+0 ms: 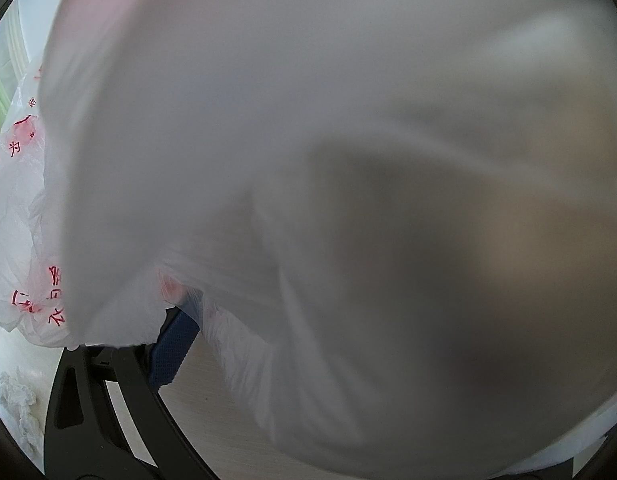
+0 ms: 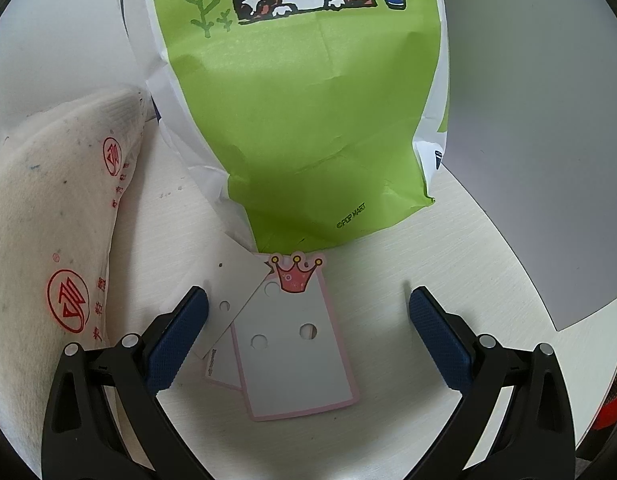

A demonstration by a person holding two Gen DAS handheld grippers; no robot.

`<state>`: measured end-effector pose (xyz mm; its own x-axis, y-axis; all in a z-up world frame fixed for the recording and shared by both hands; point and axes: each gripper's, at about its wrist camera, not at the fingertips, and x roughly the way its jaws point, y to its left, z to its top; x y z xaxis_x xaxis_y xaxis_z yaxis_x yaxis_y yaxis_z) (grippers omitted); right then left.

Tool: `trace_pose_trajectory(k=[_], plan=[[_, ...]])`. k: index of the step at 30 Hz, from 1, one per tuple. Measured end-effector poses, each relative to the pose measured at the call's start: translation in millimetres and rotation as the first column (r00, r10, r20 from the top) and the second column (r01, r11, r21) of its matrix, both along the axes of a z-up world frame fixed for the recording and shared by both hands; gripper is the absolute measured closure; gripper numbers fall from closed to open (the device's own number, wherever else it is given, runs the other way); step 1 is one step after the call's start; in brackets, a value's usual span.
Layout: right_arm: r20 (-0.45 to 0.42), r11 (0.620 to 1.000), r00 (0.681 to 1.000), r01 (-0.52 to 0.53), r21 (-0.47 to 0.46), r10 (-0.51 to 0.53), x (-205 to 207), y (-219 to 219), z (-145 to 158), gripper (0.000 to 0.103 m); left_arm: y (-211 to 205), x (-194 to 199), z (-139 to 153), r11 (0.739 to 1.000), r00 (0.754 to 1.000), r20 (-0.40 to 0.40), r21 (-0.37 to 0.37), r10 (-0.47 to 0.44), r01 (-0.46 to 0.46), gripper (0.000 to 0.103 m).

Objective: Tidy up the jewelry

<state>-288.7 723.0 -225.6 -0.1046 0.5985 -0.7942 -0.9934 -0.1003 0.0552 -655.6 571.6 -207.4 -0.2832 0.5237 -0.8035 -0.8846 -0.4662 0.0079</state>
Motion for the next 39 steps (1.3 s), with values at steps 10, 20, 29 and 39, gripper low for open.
trace_pose_trajectory(k=[10,20,29,39], plan=[[0.004,1.0,1.0,-0.013,0.0,0.013,-5.3,1.0,-0.4,0.006,1.4,1.3,-1.1,1.0,1.0,0.0,0.0,0.0,0.0,0.005],[0.006,1.0,1.0,-0.023,0.0,0.023,-10.6,-9.6,-1.9,0.006,0.9,0.4,-0.7,1.0,1.0,0.0,0.0,0.0,0.0,0.005],[0.006,1.0,1.0,-0.022,0.0,0.022,-10.7,-9.9,-2.0,0.006,2.0,1.4,-1.5,1.0,1.0,0.0,0.0,0.0,0.0,0.005],[0.006,1.0,1.0,-0.022,0.0,0.022,-10.7,-9.8,-2.1,0.006,2.2,1.3,-1.7,1.0,1.0,0.0,0.0,0.0,0.0,0.005]])
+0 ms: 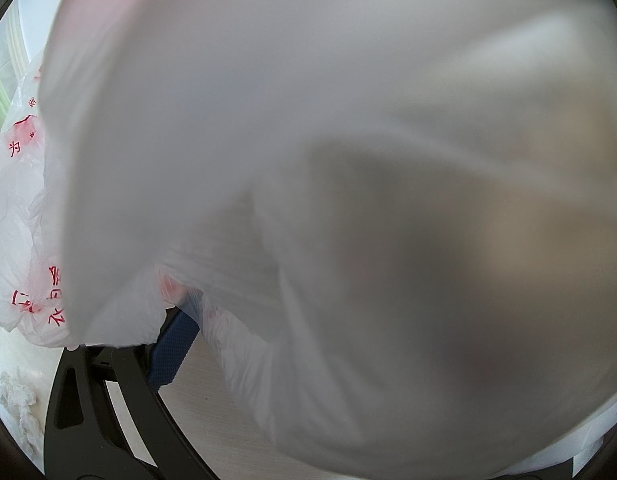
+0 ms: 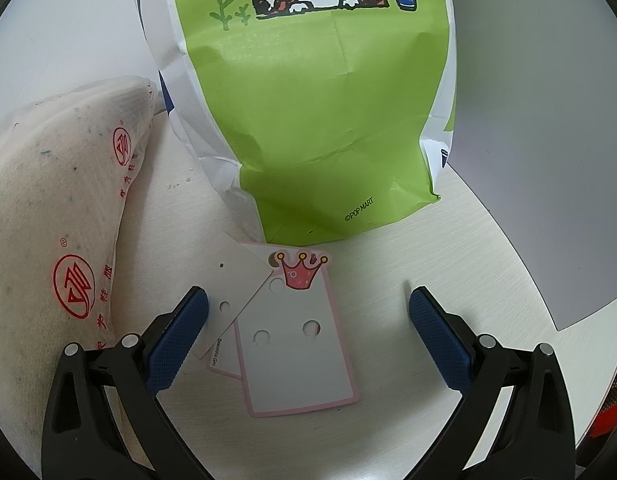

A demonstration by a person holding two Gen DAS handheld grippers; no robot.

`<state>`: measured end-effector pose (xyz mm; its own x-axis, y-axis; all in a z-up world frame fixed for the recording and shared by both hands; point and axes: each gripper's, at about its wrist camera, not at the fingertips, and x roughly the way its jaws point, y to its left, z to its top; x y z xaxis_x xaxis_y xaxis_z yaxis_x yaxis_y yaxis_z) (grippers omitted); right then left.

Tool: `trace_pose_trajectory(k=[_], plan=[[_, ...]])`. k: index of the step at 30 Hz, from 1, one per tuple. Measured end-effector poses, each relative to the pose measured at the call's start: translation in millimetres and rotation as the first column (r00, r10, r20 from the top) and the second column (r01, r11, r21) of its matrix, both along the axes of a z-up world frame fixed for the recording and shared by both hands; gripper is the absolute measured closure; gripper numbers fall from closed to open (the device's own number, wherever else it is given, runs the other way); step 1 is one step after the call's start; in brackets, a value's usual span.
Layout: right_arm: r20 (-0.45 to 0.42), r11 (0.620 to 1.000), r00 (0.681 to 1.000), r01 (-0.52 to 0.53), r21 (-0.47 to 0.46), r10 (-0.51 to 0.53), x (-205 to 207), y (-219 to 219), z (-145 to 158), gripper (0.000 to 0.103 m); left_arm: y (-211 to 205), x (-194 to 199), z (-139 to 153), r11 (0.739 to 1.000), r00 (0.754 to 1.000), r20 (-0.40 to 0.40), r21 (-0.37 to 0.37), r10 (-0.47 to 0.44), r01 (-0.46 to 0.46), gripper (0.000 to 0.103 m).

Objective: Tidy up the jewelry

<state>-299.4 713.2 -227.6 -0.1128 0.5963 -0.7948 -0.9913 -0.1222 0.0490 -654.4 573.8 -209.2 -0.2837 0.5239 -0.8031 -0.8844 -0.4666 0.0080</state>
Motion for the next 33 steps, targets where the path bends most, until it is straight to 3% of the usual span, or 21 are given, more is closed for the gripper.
trace_pose_trajectory(k=[33], plan=[[0.001,1.0,1.0,-0.001,0.0,0.001,0.2,1.3,-0.5,0.006,0.7,-0.1,-0.5,1.0,1.0,0.0,0.0,0.0,0.0,0.005]])
